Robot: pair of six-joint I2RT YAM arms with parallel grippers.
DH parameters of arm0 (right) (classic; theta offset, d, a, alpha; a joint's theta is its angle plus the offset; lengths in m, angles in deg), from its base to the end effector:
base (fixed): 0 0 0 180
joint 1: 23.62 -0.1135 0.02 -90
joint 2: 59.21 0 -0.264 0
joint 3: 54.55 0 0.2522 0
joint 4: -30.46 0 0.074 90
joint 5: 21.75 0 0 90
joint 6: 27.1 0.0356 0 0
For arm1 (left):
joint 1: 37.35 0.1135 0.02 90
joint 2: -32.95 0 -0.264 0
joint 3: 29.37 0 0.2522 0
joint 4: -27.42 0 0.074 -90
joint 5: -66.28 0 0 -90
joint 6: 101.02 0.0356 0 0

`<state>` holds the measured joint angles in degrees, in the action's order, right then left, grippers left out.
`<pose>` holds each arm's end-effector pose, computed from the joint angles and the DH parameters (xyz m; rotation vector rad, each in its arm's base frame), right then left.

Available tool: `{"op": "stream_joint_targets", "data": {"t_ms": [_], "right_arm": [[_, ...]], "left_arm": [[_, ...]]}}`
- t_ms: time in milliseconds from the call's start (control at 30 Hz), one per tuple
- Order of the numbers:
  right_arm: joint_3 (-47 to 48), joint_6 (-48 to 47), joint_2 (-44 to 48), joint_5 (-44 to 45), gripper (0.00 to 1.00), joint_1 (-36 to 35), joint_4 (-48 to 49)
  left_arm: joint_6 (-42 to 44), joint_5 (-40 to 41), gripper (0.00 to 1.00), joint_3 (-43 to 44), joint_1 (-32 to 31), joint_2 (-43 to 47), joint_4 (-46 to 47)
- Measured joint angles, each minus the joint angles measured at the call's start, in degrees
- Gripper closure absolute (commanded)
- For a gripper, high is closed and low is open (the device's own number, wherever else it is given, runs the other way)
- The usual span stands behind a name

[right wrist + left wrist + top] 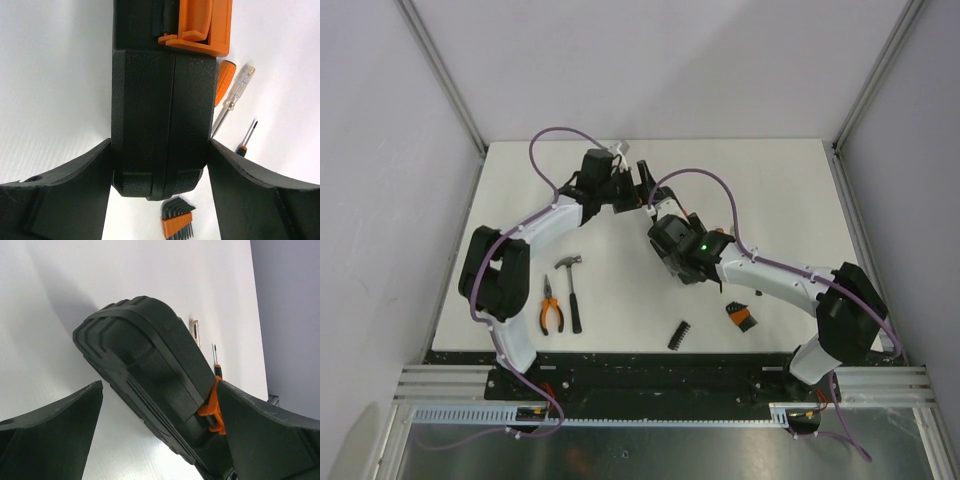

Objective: Pack the tool kit

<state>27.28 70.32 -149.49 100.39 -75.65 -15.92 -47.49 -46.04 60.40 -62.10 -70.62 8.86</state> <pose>0.2184 0.2491 0.2553 -0.6892 2.2420 -0.2173 0.3732 -0.1869 0.2527 0.0133 2.2717 -1.0162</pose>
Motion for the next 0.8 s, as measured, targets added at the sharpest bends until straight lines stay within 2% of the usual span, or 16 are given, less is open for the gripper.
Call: {"op": "stream_joint_targets", "data": {"t_ms": [267, 533, 800], "right_arm": [[0.1, -1.2, -1.0, 2.7, 0.98, -1.7, 0.7], [0.1, -1.5, -2.0, 4.6, 0.97, -3.0, 1.6], [0.1, -3.2, -4.0, 10.0, 0.97, -5.7, 3.6]], "left_arm": [[-1.1, -1.2, 0.01, 0.9, -0.3, -3.8, 0.3], [-2.7, -2.2, 0.09, 1.6, -0.4, -4.7, -0.2], [-3.0, -0.7, 0.04, 12.6, -0.4, -9.4, -11.2]]}}
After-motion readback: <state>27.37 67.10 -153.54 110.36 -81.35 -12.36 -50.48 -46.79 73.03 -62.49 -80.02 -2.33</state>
